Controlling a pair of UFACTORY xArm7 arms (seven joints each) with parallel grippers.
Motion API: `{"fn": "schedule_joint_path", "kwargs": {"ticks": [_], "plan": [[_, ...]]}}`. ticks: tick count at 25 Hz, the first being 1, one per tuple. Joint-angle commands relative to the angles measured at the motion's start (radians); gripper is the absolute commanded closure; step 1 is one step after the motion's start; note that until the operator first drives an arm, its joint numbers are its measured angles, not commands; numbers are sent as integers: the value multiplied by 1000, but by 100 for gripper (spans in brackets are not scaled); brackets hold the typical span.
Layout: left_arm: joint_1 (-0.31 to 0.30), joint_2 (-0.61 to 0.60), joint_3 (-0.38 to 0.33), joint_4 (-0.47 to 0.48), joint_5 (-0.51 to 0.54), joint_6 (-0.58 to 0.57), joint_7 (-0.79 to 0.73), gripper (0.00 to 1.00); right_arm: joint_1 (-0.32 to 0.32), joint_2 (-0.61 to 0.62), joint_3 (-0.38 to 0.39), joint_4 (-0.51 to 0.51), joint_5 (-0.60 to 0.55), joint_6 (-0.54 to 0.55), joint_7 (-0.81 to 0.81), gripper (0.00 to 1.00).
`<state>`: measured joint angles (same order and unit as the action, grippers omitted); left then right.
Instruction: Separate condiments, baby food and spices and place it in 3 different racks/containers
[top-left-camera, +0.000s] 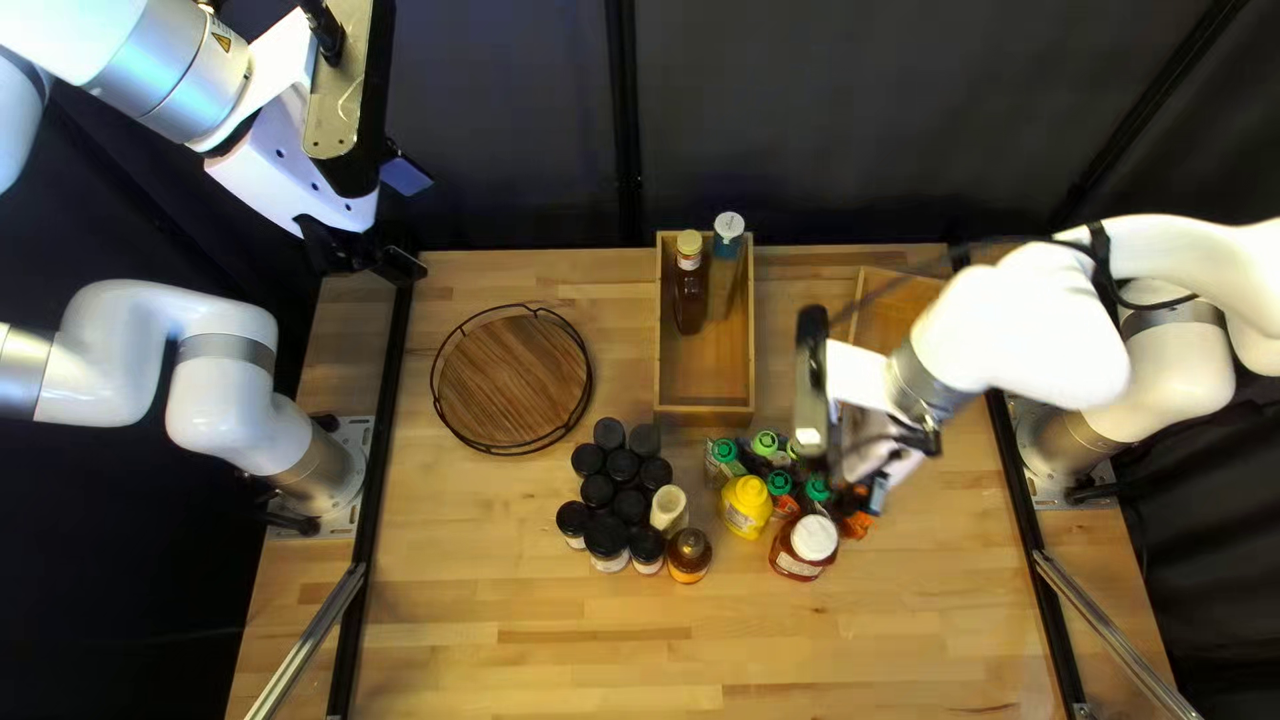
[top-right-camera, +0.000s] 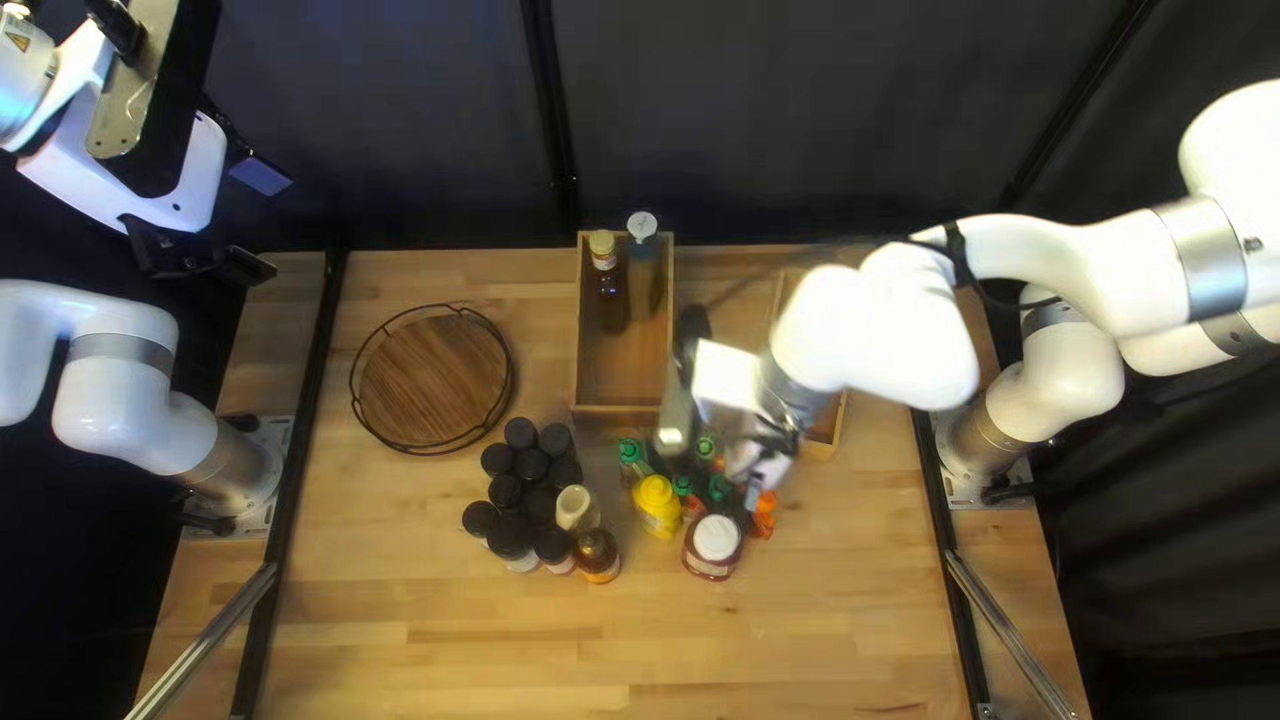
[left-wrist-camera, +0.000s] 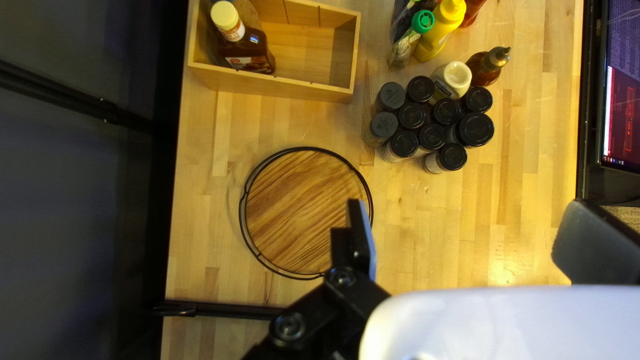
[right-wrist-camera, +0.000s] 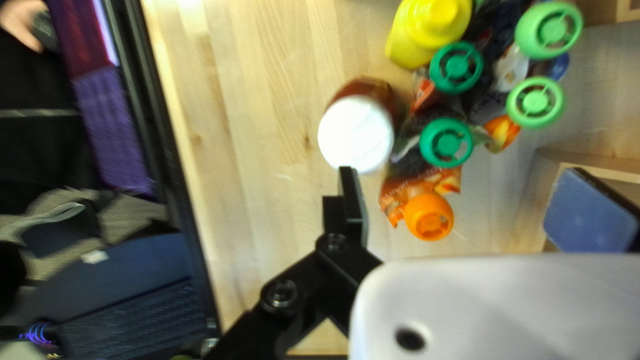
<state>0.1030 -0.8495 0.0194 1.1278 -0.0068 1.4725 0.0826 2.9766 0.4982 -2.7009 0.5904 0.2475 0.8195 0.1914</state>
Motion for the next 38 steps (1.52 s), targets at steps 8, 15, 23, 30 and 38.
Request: {"fn": "schedule_joint_path", "kwargs": {"ticks": [8,15,23,30,38], "plan": [[0,0,0,0,0,0,0,0,8,6,87,-90,-42,-72,61,0],[0,0,0,0,0,0,0,0,7,-26,96,-137,-23,-159,72,0],[0,0,0,0,0,0,0,0,-2,-10,99,-172,-18,-177,101,98],[0,0,0,0,0,0,0,0,3,50,90,-171,-11,-121,125,100],[0,0,0,0,0,0,0,0,-9,273,5,-103,-40,169,137,100]]}}
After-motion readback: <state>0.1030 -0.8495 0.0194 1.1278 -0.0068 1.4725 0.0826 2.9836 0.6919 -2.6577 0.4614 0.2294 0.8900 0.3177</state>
